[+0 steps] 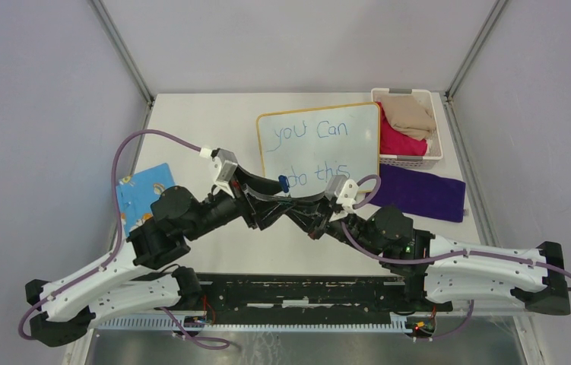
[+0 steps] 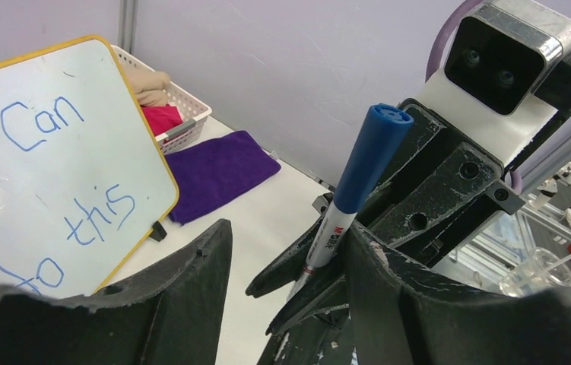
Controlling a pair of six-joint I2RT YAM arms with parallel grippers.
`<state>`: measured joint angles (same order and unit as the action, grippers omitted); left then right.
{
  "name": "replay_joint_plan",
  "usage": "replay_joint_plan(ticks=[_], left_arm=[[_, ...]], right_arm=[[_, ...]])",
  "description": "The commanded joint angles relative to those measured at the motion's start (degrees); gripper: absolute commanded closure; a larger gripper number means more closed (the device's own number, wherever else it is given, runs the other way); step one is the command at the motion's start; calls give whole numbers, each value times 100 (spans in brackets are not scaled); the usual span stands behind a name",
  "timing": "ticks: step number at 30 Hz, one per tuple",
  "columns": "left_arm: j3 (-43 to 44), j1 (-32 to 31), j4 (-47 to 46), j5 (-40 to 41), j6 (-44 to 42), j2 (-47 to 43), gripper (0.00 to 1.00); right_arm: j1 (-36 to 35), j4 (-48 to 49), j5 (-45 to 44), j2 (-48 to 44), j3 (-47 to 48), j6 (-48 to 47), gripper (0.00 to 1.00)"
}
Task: Write a sentence on the whiteboard
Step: Close the whiteboard marker at the center of the board.
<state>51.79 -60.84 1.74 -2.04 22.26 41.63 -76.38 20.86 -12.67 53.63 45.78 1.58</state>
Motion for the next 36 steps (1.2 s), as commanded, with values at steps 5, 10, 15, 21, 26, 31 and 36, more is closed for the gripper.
replay_joint_plan(ticks=[5, 10, 15, 21, 26, 31, 36], left_arm=[[235, -11, 134, -26, -688, -108, 48], [253, -10, 175, -193, -754, -76, 76], [239, -15, 299, -147, -714, -24, 98], [152, -15, 327, -106, -723, -18, 98], [164, -15, 327, -249, -668, 88, 79], [147, -11, 327, -287, -635, 83, 67], [112, -7, 301, -219, -631, 16, 97]], right_arm=[[35, 479, 275, -84, -60, 351, 100], [45, 484, 308, -55, -43, 365, 100], [62, 385, 221, -63, -1, 378, 100], [80, 289, 226, -126, -22, 350, 100], [98, 363, 460, -63, -43, 356, 100], [99, 396, 519, -8, -16, 369, 100], [98, 362, 565, 26, -25, 384, 100]])
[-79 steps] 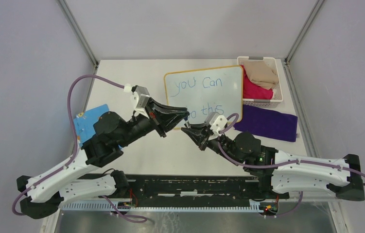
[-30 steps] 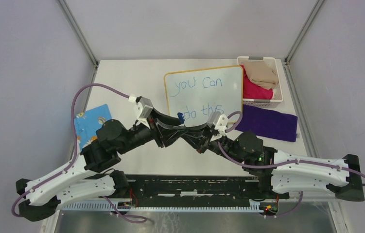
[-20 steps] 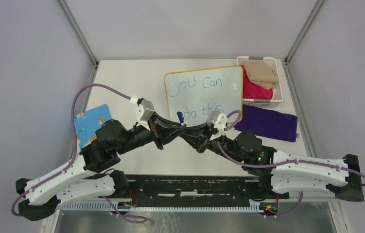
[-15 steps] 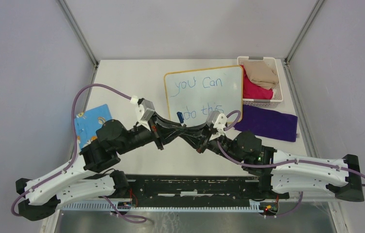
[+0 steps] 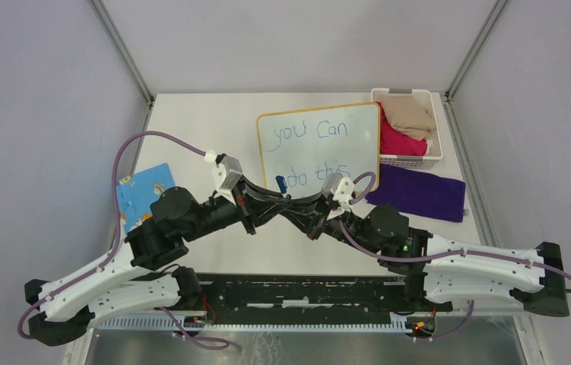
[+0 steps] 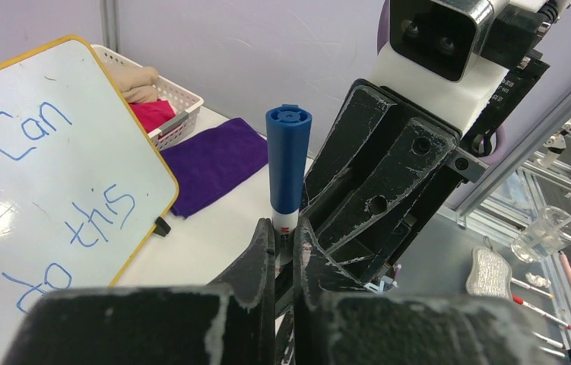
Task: Write a sentence on the whiteboard
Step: Close the whiteboard marker at the center of the board.
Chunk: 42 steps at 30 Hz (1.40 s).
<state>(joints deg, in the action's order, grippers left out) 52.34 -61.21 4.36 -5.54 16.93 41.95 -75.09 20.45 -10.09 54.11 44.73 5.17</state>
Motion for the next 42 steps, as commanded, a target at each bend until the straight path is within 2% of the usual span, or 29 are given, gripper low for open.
replay_joint_plan(ticks=[1, 4, 5, 6, 8, 10, 15, 18, 25, 32, 36, 42], left_arm=[[43, 27, 46, 165, -101, -37, 98], [-7, 27, 70, 312, -101, -81, 98], [-12, 29, 90, 396, -95, -90, 98], [-19, 22, 117, 505, -89, -105, 98], [-22, 26, 193, 727, -84, -108, 98], [-22, 26, 249, 890, -71, -114, 98], [18, 22, 470, 1222, -75, -122, 98], [43, 22, 607, 1369, -91, -158, 98], [53, 26, 774, 1563, -150, -345, 98], [27, 26, 735, 1492, -168, -362, 98], [146, 22, 1096, 2234, -43, -204, 98], [470, 31, 2111, 3717, 157, 228, 98]], right_arm=[[-31, 387, 307, -6, 80, 30, 100], [-27, 305, 322, -22, 88, -14, 100], [-26, 279, 323, -38, 82, -39, 96], [-18, 256, 322, -50, 75, -65, 89], [-23, 191, 313, -83, 79, -113, 68], [-22, 60, 315, -98, 118, -177, 54], [-23, -313, 203, -190, 170, -338, 32], [-27, -514, 68, -323, 125, -451, 30], [-22, -755, -282, -678, -51, -634, 30], [-23, -589, 260, -547, -41, -621, 36], [-23, -758, 49, -464, 24, -735, 36], [-24, -723, -639, -709, -377, -909, 35]])
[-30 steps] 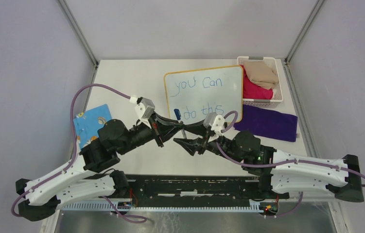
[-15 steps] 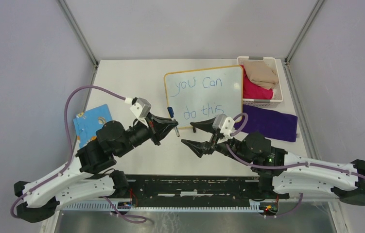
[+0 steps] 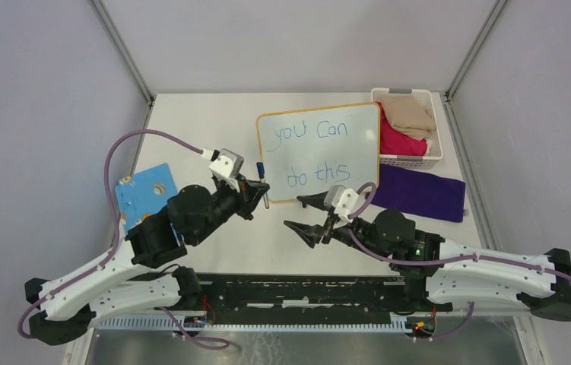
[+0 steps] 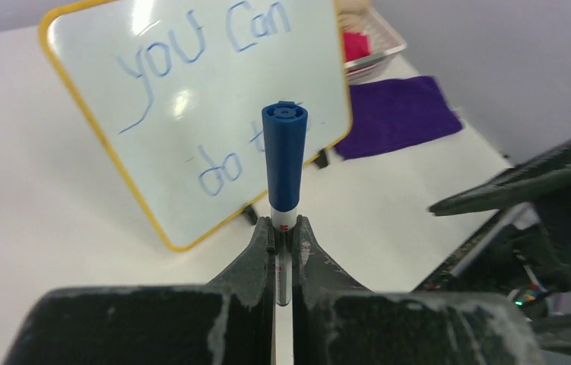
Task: Write a sentence on the whiteboard
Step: Close the whiteboard marker at the center of the board, then place the whiteboard marker at the center of the board.
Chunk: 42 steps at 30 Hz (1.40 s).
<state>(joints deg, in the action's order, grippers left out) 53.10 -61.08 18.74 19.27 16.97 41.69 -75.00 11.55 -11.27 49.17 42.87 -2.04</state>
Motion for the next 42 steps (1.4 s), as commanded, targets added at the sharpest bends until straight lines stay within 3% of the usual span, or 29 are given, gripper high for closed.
replay_joint_plan(ticks=[1, 7, 15, 25, 30, 42], left_arm=[[440, 26, 844, 1434, 179, 332, 98], [522, 456, 1502, 1986, 505, 696, 98], [358, 2932, 1681, 94, 654, 1139, 98], [-59, 4355, 1150, -957, 849, 2086, 98], [-74, 4831, 976, -1321, 966, 2447, 98], [668, 5161, 712, -1270, 1249, 3838, 98]], right_arm=[[-32, 157, -590, -221, -233, -228, 35], [-30, -65, -842, -96, -148, -495, 34], [-30, 500, -1296, -177, -650, -731, 29], [-30, 366, -1819, -731, -1165, -675, 28], [-28, 228, -2169, -1101, -1372, -800, 27], [-29, 98, -3271, -1272, -1540, -702, 28]])
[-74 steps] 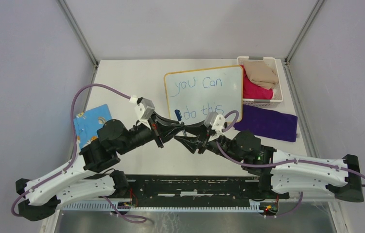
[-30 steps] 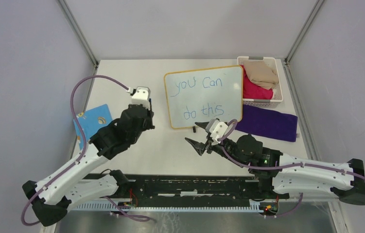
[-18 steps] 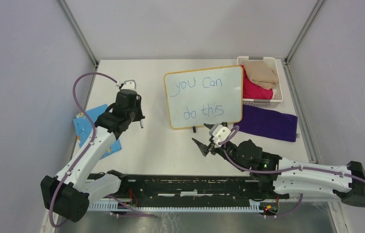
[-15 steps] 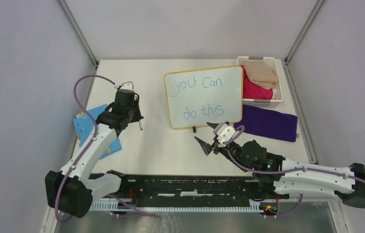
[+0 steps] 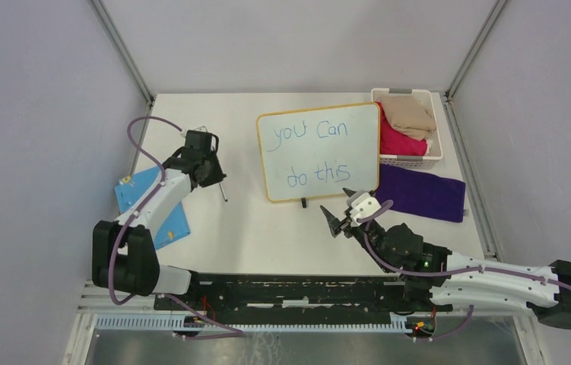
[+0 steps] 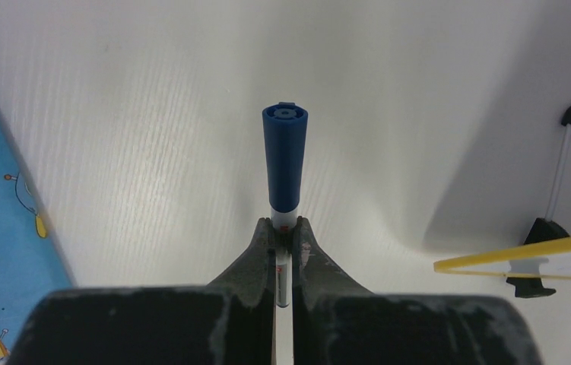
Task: Write a sentence on the whiteboard
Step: Place the whiteboard marker at the center of the board.
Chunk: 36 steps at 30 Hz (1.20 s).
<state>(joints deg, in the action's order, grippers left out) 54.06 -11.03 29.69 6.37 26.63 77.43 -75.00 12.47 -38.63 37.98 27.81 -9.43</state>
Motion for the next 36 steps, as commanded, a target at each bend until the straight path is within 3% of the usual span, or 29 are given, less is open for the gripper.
replay_joint_plan(ticks=[1, 7, 20, 36], left_arm=[[670, 209, -403, -27, 309, 368, 98], [929, 309, -495, 39, 238, 822, 98], [172, 312, -1023, -91, 184, 925, 98], [191, 276, -1023, -514, 151, 995, 98]], right_arm=[[-34, -22, -553, -203, -47, 44, 28], [-28, -246, -866, -382, -22, -90, 28], [-32, 0, -1260, -310, 50, -454, 28], [-31, -719, -1151, 341, 725, 117, 29]])
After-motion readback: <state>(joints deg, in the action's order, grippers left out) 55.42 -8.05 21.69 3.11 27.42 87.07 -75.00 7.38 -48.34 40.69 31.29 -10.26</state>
